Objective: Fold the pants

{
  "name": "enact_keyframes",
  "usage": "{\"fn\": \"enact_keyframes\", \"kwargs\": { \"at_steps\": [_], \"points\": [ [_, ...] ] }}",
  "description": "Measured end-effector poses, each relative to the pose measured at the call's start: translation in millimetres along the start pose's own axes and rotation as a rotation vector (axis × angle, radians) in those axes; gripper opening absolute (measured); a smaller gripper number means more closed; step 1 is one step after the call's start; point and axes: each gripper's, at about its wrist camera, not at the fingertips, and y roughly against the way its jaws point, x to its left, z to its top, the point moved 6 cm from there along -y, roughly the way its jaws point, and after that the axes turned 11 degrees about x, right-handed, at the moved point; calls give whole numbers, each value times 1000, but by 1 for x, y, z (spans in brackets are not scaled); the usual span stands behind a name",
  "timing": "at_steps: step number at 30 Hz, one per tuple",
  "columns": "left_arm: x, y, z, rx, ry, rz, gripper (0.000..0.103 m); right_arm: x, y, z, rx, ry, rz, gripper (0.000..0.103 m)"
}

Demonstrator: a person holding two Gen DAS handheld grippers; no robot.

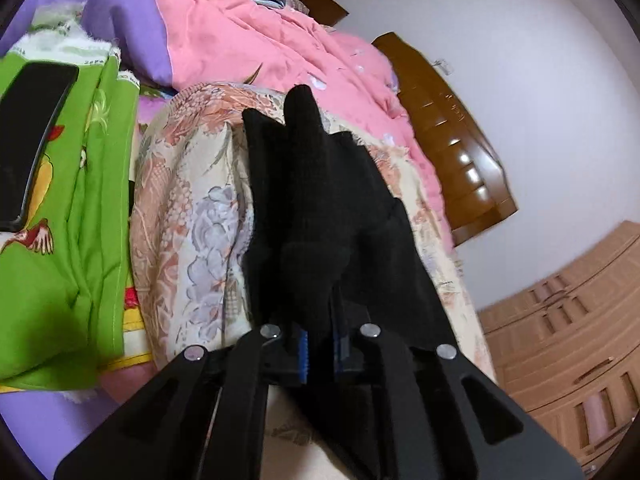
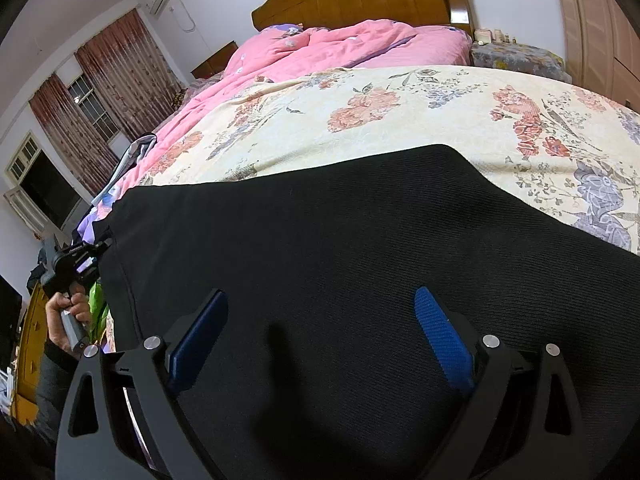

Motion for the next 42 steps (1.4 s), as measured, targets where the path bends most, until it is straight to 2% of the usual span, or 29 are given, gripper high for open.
{"fn": "enact_keyframes", "kwargs": {
  "at_steps": [1, 2, 3, 4, 5, 6, 7, 8, 9, 11, 13, 14, 15, 16, 18, 19, 20, 23, 24, 26, 29, 31, 32, 33, 34, 36, 39, 41, 42],
  "points": [
    [-3, 1, 1, -2, -13, 10, 14, 0, 0, 0, 0, 0, 0, 92],
    [-7, 4, 2, -8, -27, 27, 27, 0, 0, 0, 0, 0, 0, 92],
    [-12, 9, 2, -21, -36, 53, 41, 0, 0, 0, 0, 0, 0, 92],
    [-20, 19, 1, -61, -49, 94, 71, 0, 0, 0, 0, 0, 0, 92],
    [-29, 32, -3, -118, -62, 143, 91, 0, 0, 0, 0, 0, 1, 92],
    [-40, 49, -8, -203, -86, 204, 94, 0, 0, 0, 0, -1, 1, 92],
    [-61, 62, -18, -272, -167, 219, 95, 1, 0, 0, 0, -1, 1, 92],
    [-83, 60, -28, -261, -273, 197, 96, 0, 0, 0, 1, 0, 0, 92],
    [-99, 53, -35, -222, -350, 191, 97, 1, 0, 0, 1, 1, -1, 92],
    [-123, 20, -62, -93, -524, 251, 97, 0, 0, 1, 1, 0, 1, 92],
    [-125, -15, -86, 5, -649, 369, 97, 0, 0, 1, 0, 0, 0, 92],
    [-117, -29, -92, 47, -670, 429, 97, 0, 0, 1, 1, 1, -1, 92],
    [-103, -47, -96, 104, -666, 494, 97, 1, 0, 0, 5, 7, -11, 92],
    [-95, -54, -97, 115, -668, 513, 99, 1, 0, 0, 5, 7, -11, 92],
    [-97, -56, -102, 92, -705, 539, 101, 7, -1, 1, 27, 29, -85, 92],
    [-100, -56, -102, 99, -713, 555, 101, 33, -1, 1, 48, 88, -128, 92],
    [-103, -53, -101, 101, -710, 550, 99, 60, 1, 2, 40, 145, -62, 92],
    [-128, -21, -93, 28, -693, 431, 99, 142, -10, 2, 54, 377, 14, 92],
    [-135, -12, -89, 1, -692, 436, 99, 160, -18, 3, 68, 432, 13, 92],
    [-140, -15, -67, -11, -696, 506, 100, 198, -47, 8, 114, 525, -2, 92],
    [-117, -47, -34, 96, -629, 562, 100, 227, -99, 14, 190, 573, -79, 92],
    [-93, -64, -25, 146, -585, 587, 100, 233, -127, 2, 239, 611, -147, 92],
    [-88, -67, -27, 133, -597, 569, 101, 234, -124, -2, 193, 605, -132, 95],
    [-86, -68, -29, 117, -615, 578, 101, 234, -125, -11, 236, 634, -109, 99],
    [-86, -70, -35, 101, -645, 609, 101, 235, -123, -18, 236, 683, -115, 99],
    [-86, -73, -39, 76, -658, 654, 102, 229, -119, -21, 255, 675, -104, 99],
    [-84, -76, -36, 81, -626, 658, 102, 218, -95, -23, 256, 662, -74, 96],
    [-100, -65, -39, 56, -621, 704, 97, 199, -66, -18, 211, 608, -19, 96],
    [-116, -52, -50, 24, -652, 685, 97, 180, -51, -12, 176, 562, -35, 96]
  ]
}}
